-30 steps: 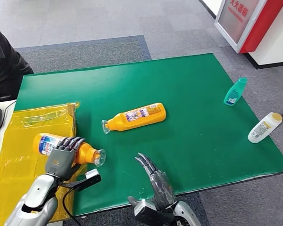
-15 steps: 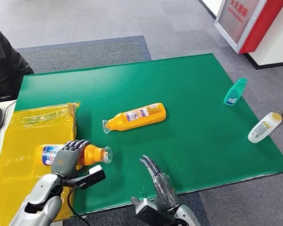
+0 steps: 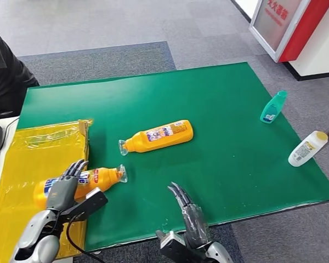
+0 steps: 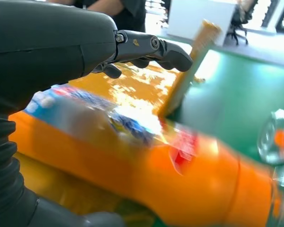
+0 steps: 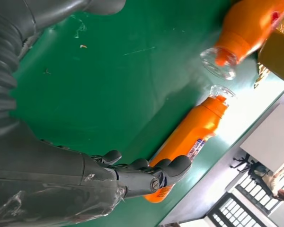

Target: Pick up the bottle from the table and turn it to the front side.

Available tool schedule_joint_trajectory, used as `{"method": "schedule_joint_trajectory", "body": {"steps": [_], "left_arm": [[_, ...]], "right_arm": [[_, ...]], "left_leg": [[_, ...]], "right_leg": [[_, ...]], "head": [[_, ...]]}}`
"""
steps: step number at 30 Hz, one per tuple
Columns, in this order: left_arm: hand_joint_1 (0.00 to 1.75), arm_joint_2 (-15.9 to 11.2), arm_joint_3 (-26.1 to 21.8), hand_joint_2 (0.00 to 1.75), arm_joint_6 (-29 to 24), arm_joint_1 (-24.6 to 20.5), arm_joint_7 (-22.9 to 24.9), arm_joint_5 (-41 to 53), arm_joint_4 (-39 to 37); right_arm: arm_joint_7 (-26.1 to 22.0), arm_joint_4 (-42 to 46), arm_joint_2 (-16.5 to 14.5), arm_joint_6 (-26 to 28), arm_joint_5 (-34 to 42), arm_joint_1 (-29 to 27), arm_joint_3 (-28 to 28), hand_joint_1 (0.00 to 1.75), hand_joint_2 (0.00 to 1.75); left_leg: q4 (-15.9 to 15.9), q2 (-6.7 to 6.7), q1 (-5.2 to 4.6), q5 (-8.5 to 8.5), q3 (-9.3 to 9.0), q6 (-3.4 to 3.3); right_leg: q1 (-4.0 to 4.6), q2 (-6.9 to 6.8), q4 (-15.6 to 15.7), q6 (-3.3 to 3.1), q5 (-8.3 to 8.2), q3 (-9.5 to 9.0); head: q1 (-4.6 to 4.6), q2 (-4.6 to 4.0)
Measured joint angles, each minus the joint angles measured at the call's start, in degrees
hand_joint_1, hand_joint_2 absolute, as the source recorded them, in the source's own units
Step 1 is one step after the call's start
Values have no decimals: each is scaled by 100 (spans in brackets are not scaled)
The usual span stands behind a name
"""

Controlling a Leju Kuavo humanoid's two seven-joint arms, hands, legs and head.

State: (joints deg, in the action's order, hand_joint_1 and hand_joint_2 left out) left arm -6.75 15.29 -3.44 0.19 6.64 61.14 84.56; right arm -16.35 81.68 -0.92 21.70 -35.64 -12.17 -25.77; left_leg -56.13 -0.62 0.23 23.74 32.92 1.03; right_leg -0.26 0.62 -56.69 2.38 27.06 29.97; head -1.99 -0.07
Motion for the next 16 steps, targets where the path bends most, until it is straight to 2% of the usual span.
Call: {"method": "schedule_joint_trajectory", "body": {"steps": [7, 9, 13, 15, 16], "left_arm": [[0, 55, -780, 175, -706, 736, -589, -716, 712], [0, 125, -1018, 175, -892, 933, -930, -1029, 915], [0, 352, -1660, 175, -1035, 1368, -2220, -2075, 1317], [0, 528, -2069, 175, -722, 1564, -3127, -2795, 1482], [0, 580, -2182, 175, -612, 1612, -3382, -2996, 1524]], "right_arm": [[-56, 32, 2, 88, 23, -165, 22, 0, 175], [-63, 49, 2, 90, 23, -181, 22, 0, 175], [-121, 25, -19, 83, 28, -79, -22, 0, 175], [-222, -24, -45, 86, 77, 61, -86, 0, 175], [-253, -40, -52, 88, 95, 102, -105, 0, 175]], "left_leg": [[0, 1, 0, 5, 4, 4], [1, 0, 0, 5, 5, 4], [1, 1, 0, 5, 6, 4], [1, 2, 2, 4, 6, 4], [1, 2, 2, 4, 5, 4]], "right_leg": [[0, 0, 0, -2, 4, 6], [1, 0, 0, -2, 4, 5], [3, 1, 0, -2, 3, 5], [4, 1, 0, -2, 3, 5], [5, 0, 0, -2, 3, 6]], "head": [[1, 0], [1, 0], [1, 0], [2, 0], [2, 0]]}}
